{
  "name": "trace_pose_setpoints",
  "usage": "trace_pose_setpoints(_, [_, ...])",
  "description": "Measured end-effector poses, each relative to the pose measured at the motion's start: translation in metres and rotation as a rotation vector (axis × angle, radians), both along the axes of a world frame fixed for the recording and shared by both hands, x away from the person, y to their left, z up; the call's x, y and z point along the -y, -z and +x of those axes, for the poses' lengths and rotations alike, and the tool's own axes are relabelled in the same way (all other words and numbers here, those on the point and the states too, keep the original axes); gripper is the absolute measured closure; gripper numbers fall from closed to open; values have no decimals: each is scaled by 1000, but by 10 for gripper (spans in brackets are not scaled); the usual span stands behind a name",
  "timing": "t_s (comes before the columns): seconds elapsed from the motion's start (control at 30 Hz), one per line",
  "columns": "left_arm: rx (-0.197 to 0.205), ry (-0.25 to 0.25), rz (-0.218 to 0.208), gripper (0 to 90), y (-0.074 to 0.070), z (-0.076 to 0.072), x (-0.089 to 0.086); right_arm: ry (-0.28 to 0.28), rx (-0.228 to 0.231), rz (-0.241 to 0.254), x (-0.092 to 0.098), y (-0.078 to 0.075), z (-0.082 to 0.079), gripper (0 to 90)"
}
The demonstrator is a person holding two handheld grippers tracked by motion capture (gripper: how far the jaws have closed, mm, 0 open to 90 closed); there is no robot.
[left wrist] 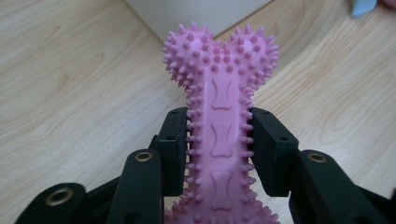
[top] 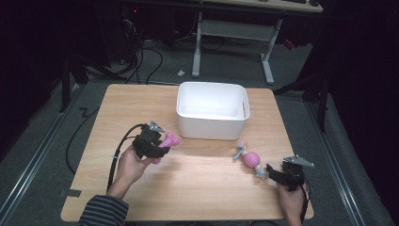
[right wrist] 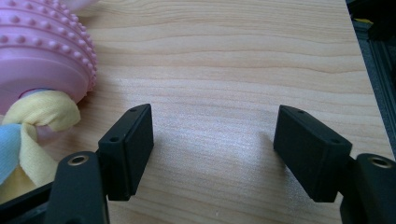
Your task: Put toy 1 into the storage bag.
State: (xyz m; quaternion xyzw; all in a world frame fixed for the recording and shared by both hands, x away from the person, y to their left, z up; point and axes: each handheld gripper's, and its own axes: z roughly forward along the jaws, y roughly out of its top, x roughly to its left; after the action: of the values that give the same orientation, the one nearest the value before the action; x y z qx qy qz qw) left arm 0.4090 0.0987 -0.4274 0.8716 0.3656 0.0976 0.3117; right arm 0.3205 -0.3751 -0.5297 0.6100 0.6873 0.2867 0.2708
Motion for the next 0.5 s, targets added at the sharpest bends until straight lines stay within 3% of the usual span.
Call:
trace_pose_setpoints(0.27, [15, 24, -61, 592, -26, 7, 4, 2, -4, 1, 0, 0, 0, 290])
trace_pose_setpoints(0.5, [24, 49, -82, 592, -45, 12, 8, 0, -1, 2, -1, 0, 0, 290])
